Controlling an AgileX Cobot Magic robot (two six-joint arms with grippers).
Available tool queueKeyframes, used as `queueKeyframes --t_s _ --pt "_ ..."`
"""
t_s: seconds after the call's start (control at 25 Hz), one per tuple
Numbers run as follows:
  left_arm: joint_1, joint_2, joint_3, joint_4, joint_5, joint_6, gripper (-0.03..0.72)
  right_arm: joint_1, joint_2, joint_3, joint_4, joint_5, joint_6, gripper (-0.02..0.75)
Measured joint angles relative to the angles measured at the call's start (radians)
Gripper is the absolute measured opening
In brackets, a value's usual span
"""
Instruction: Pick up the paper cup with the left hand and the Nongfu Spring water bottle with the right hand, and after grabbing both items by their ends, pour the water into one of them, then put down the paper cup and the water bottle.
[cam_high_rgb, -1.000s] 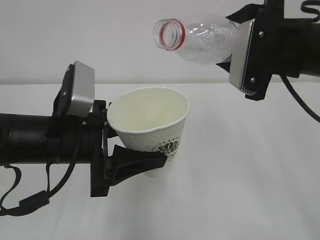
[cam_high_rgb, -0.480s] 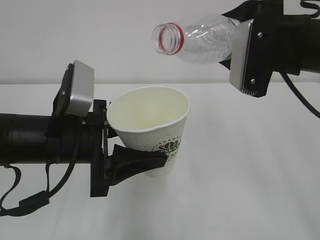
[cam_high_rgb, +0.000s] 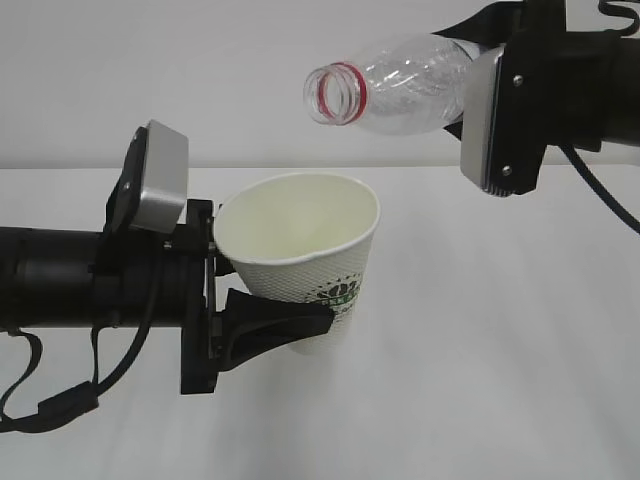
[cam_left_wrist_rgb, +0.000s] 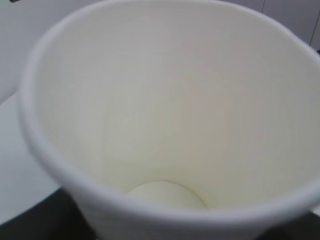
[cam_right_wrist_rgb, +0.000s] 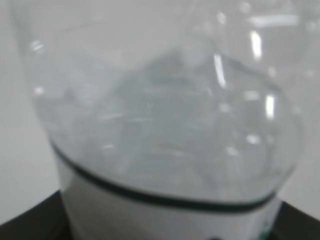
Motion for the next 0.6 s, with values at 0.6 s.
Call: queueKeyframes --t_s 0.6 --pt "0.000 0.000 0.000 0.002 0.000 0.000 0.507 0.000 0.000 0.000 0.000 0.002 -0.055 0.459"
